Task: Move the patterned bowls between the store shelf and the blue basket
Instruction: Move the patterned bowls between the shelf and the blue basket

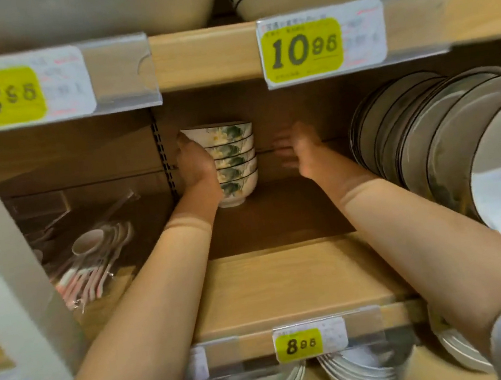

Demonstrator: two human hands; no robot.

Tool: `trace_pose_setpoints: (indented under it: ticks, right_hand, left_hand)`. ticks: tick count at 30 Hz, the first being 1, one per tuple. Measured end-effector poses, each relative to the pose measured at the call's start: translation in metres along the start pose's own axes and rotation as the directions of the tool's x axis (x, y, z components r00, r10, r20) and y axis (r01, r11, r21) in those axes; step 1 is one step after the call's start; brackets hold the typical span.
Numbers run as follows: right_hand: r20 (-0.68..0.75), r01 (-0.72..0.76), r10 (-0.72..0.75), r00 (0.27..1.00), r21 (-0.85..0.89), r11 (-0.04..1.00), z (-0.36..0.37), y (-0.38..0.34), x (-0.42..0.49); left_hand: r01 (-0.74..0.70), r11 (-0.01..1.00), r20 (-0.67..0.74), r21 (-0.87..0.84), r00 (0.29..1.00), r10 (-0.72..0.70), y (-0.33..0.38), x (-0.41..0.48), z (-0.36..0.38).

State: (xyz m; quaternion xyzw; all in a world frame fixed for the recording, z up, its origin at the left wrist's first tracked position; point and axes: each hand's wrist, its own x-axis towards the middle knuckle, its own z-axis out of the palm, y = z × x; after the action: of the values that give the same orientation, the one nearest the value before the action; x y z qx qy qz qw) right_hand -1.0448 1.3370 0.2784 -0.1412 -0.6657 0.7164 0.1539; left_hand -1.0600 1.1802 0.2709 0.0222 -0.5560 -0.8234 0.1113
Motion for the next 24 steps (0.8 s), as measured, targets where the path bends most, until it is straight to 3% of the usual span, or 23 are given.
trace_pose_setpoints:
  ticks: [7,11,14,19,24]
  right_hand:
    - [0.144,0.009,-0.03,0.989,0.142,0.99,-0.047,0.023,-0.095]
    - [0.215,-0.053,-0.016,0.977,0.313,0.948,-0.076,0.051,-0.144]
    - [0.308,-0.15,0.039,0.951,0.344,0.927,-0.091,0.069,-0.182]
    - [0.54,-0.349,0.124,0.832,0.336,0.875,-0.102,0.107,-0.24]
    - [0.675,-0.485,0.215,0.706,0.24,0.841,-0.087,0.151,-0.302]
  left_hand:
    - [0.034,0.999,0.147,0.024,0.988,-0.037,0.004,-0.102,-0.042]
    - [-0.02,0.998,0.102,0.053,0.995,0.015,-0.003,-0.171,-0.07]
    - [-0.019,0.998,0.052,0.054,0.999,0.016,-0.011,-0.22,-0.088]
    - [-0.022,1.0,-0.102,0.021,0.994,0.024,-0.031,-0.293,-0.127]
    - [-0.005,1.0,-0.274,0.012,0.962,0.008,-0.043,-0.372,-0.197]
